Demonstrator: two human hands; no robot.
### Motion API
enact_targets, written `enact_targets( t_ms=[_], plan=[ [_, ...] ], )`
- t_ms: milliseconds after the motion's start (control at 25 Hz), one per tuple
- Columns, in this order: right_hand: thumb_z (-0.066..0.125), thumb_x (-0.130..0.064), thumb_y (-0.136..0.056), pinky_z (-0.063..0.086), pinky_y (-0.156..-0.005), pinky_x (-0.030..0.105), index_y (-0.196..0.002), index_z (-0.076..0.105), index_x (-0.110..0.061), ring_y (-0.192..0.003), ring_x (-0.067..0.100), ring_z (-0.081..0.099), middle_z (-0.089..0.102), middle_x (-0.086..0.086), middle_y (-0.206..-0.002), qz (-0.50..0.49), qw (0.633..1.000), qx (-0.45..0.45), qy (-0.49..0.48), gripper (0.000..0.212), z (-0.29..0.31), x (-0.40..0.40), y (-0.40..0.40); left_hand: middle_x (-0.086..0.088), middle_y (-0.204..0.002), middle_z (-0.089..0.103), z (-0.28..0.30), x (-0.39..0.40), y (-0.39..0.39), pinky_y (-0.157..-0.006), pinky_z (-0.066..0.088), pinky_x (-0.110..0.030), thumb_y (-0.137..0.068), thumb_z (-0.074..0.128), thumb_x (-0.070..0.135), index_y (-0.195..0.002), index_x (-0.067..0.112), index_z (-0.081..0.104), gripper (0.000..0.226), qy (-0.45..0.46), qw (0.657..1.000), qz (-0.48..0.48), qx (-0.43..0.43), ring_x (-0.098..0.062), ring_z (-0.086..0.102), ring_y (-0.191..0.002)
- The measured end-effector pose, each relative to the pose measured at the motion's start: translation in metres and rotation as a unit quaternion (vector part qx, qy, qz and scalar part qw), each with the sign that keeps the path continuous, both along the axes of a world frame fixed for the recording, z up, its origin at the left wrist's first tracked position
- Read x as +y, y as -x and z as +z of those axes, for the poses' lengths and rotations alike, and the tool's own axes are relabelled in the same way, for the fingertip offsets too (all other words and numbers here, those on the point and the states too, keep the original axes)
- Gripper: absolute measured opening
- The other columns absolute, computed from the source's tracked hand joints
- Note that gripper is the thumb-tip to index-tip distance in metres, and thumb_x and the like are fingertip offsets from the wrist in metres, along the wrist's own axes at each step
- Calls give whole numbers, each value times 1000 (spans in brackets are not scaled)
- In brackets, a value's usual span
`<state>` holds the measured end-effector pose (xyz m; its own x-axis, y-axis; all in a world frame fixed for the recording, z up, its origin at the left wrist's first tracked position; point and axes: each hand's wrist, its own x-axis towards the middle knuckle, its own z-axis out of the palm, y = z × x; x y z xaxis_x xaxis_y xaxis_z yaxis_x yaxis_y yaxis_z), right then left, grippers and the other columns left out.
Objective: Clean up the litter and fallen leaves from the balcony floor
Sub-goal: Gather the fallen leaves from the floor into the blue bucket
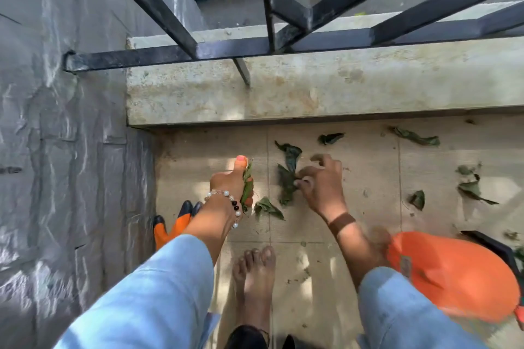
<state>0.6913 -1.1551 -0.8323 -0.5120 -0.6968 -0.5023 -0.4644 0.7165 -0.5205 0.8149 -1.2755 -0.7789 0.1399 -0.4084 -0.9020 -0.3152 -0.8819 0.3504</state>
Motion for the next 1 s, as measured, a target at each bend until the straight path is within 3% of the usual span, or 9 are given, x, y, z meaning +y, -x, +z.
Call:
enact_targets(
  t_ms=[160, 240, 360, 520, 640, 760, 800, 880, 1000],
  plan=[
    [48, -22, -96, 10, -110, 69, -91, 65, -17, -142, 46, -14, -12, -1, -160, 295, 950, 67, -74, 18, -18, -21, -41, -8, -54, 48, -8, -2, -8, -42, 31, -20, -90, 58, 50, -69, 9, 51, 46, 5, 1000, -11, -22, -15, 38, -35],
    [42, -11, -98, 18, -112, 65, -111, 63, -9, -143, 46, -11, -7, 4, -161, 329, 934, 93, -100, 24, -29, -18, -48, -8, -57, 51, -10, -5, -13, -41, 33, -21, -90, 58, 51, -76, 7, 54, 47, 6, 999, -17, -30, -16, 40, -36],
    [40, -3, -98, 44, -104, 42, -127, 52, 3, -137, 38, 29, 33, 18, -147, 324, 936, 101, -89, 32, -29, -9, -38, -7, -54, 50, -8, -3, -19, -39, 31, -19, -92, 56, 51, -74, 7, 55, 47, 17, 1000, -10, -16, -16, 38, -34],
    [57, -1, -89, 45, -85, 24, -105, 68, -1, -98, 25, 62, 67, 14, -109, -41, 997, -39, -53, 20, -13, 1, -3, -6, -48, 53, -7, 7, -21, -37, 29, -14, -94, 54, 49, -73, 7, 63, 48, 33, 999, 11, 19, -16, 37, -30],
    [75, 9, -71, 55, -88, 34, -84, 72, -7, -85, 26, 69, 72, 12, -88, -384, 883, -250, 98, 21, 17, 2, 7, -10, -74, 69, -12, 20, -16, -47, 40, -21, -90, 49, 61, -77, 12, 64, 53, 22, 997, -57, -41, -24, 57, -52],
    [72, 19, -67, 59, -78, 45, -86, 62, -7, -82, 31, 68, 67, 16, -83, -427, 799, -384, 181, 33, 47, -6, -5, -12, -79, 73, -6, 34, 5, -47, 47, -24, -80, 50, 75, -87, 9, 68, 68, -24, 998, -52, -35, -27, 68, -65],
    [71, 18, -69, 59, -76, 45, -89, 61, -6, -80, 29, 67, 66, 14, -82, -397, 808, -395, 181, 32, 55, -10, -14, -10, -75, 72, -2, 37, 14, -52, 51, -27, -66, 53, 85, -90, 9, 69, 81, -51, 998, -35, 1, -27, 68, -65],
    [70, 7, -77, 58, -76, 42, -93, 67, -7, -79, 19, 68, 70, 4, -84, -247, 903, -299, 185, 22, 63, -12, -34, -9, -80, 71, 0, 39, 25, -67, 55, -35, -37, 60, 93, -100, 10, 70, 105, -79, 996, 5, 44, -26, 68, -72],
    [65, -19, -88, 45, -90, 33, -103, 73, -23, -95, 8, 60, 72, -8, -98, 35, 970, -199, 135, 18, 66, -13, -32, -7, -81, 73, -10, 34, 20, -71, 59, -38, -58, 76, 67, -94, 8, 70, 69, -57, 996, 71, 2, -24, 70, -69]
  ],
)
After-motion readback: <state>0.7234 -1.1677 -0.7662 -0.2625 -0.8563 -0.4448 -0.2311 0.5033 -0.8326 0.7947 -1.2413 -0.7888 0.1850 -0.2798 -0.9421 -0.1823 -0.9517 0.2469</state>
